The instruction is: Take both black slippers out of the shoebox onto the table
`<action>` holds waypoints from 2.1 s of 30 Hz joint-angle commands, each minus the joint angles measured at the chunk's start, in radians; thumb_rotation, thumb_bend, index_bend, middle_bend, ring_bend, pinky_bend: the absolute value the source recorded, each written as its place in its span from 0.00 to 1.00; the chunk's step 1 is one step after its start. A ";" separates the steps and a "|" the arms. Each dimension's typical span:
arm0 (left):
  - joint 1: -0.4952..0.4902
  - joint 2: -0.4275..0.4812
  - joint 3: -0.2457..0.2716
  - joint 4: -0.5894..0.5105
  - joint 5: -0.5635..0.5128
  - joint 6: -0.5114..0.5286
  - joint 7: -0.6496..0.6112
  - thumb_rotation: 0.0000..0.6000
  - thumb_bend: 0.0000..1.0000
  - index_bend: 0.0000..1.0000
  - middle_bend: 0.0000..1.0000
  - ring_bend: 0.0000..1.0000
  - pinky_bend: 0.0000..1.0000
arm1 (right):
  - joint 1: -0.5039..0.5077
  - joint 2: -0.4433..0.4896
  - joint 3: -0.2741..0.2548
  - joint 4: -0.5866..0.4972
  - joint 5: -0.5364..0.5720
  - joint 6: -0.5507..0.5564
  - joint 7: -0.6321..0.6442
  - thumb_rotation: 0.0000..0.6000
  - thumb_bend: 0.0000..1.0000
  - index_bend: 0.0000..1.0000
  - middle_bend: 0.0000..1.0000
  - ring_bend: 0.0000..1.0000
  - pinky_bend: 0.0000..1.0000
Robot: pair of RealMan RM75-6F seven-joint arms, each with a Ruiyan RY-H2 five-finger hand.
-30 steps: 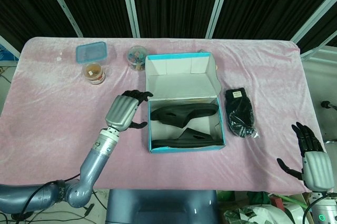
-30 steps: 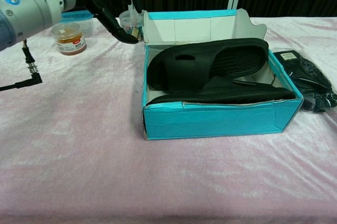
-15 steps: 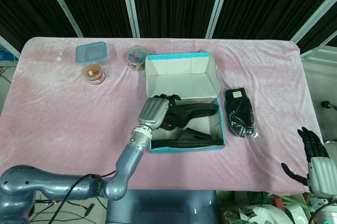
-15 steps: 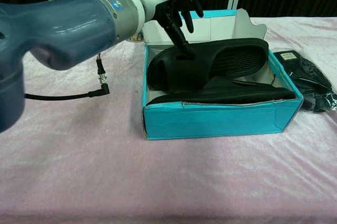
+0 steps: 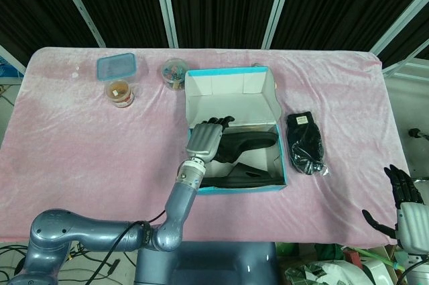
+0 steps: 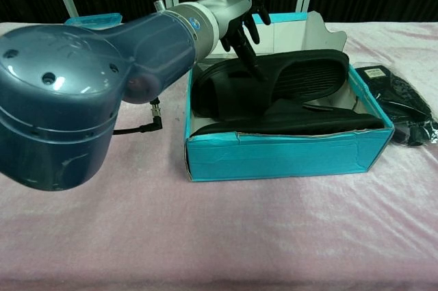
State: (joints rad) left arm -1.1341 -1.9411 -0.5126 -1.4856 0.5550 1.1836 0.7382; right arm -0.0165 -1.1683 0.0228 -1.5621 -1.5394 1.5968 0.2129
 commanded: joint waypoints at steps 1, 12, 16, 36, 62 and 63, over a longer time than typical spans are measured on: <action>-0.009 -0.007 -0.004 0.010 -0.016 -0.017 -0.006 1.00 0.00 0.20 0.31 0.21 0.35 | -0.002 0.000 0.000 0.002 0.003 -0.002 0.002 1.00 0.10 0.03 0.04 0.00 0.18; -0.045 -0.042 -0.002 0.073 -0.063 -0.050 0.000 1.00 0.00 0.20 0.31 0.22 0.35 | -0.014 -0.010 0.000 0.020 0.020 -0.010 0.023 1.00 0.11 0.03 0.04 0.00 0.18; -0.055 -0.057 0.008 0.100 -0.066 -0.056 0.002 1.00 0.03 0.22 0.34 0.26 0.36 | -0.016 -0.017 -0.003 0.027 0.029 -0.024 0.029 1.00 0.11 0.03 0.04 0.00 0.18; -0.036 -0.107 0.065 0.277 0.145 -0.019 -0.111 1.00 0.46 0.41 0.59 0.48 0.55 | -0.037 -0.014 0.002 0.043 0.062 -0.046 0.038 1.00 0.11 0.03 0.04 0.00 0.18; 0.236 0.286 0.104 -0.205 0.467 0.026 -0.448 1.00 0.46 0.41 0.60 0.49 0.56 | -0.015 0.003 0.020 0.006 0.048 -0.066 -0.002 1.00 0.11 0.03 0.04 0.00 0.18; 0.258 0.316 0.119 -0.224 0.470 0.044 -0.426 1.00 0.46 0.41 0.60 0.49 0.56 | -0.013 0.002 0.020 0.007 0.048 -0.068 -0.002 1.00 0.11 0.03 0.04 0.00 0.18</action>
State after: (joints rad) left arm -0.9233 -1.6827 -0.4187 -1.6600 1.0081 1.1936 0.2828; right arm -0.0303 -1.1661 0.0424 -1.5554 -1.4917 1.5293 0.2109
